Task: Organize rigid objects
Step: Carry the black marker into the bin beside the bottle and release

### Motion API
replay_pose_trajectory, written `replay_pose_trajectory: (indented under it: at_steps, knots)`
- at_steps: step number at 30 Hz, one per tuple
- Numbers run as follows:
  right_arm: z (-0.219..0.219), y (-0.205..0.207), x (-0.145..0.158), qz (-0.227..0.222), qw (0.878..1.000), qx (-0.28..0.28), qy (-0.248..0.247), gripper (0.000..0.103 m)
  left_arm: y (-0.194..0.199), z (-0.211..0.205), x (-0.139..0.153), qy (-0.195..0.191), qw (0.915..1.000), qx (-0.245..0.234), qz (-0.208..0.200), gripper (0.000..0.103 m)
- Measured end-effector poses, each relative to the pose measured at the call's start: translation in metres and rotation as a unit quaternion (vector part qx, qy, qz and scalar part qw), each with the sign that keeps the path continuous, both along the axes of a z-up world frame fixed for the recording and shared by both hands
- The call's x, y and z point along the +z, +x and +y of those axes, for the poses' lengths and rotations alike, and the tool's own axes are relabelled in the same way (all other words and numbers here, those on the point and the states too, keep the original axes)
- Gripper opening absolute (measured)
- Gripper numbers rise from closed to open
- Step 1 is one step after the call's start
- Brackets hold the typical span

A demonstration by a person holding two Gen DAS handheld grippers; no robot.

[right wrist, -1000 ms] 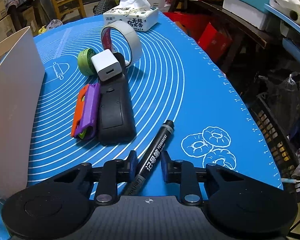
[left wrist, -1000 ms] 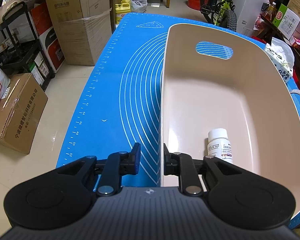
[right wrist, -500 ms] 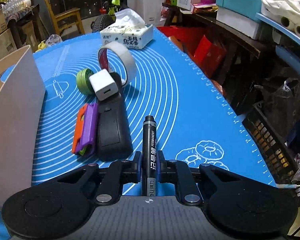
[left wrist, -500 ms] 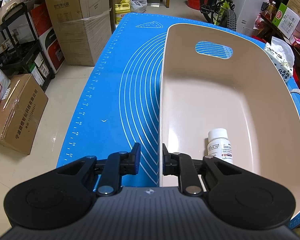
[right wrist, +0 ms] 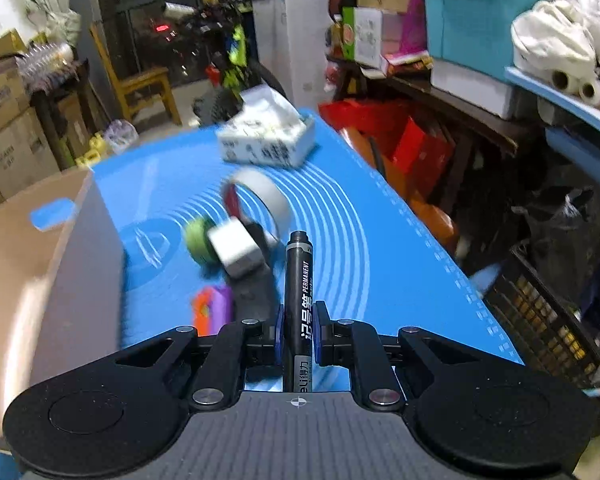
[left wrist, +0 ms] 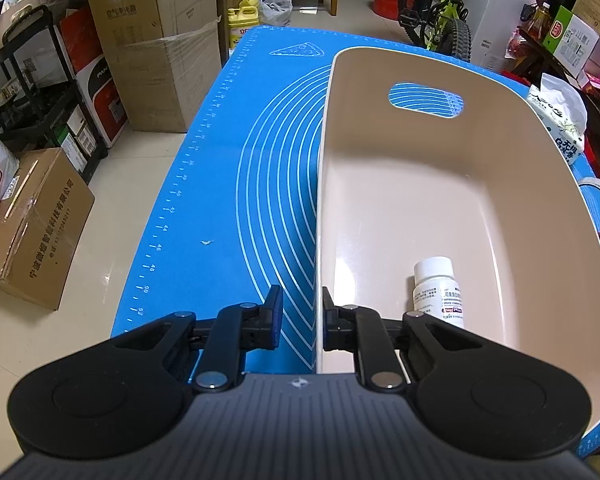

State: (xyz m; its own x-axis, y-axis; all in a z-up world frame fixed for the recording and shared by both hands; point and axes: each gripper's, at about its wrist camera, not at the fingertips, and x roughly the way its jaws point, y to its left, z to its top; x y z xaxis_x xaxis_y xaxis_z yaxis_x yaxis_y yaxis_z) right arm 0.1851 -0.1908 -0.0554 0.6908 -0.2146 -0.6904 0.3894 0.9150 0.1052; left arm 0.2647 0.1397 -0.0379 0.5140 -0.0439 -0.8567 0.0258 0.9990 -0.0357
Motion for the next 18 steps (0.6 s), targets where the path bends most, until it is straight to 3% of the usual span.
replay_pose_trajectory:
  at_steps: [12,18]
  knots:
    - [0.060,0.040,0.068,-0.095,0.992,0.087,0.011,0.025,0.000,0.000,-0.001,0.001,1.0000,-0.006,0.000,0.013]
    - [0.091,0.062,0.085,-0.104,0.985,0.134,0.024,0.025,0.000,0.001,-0.001,0.001,1.0000,-0.007,0.000,0.012]
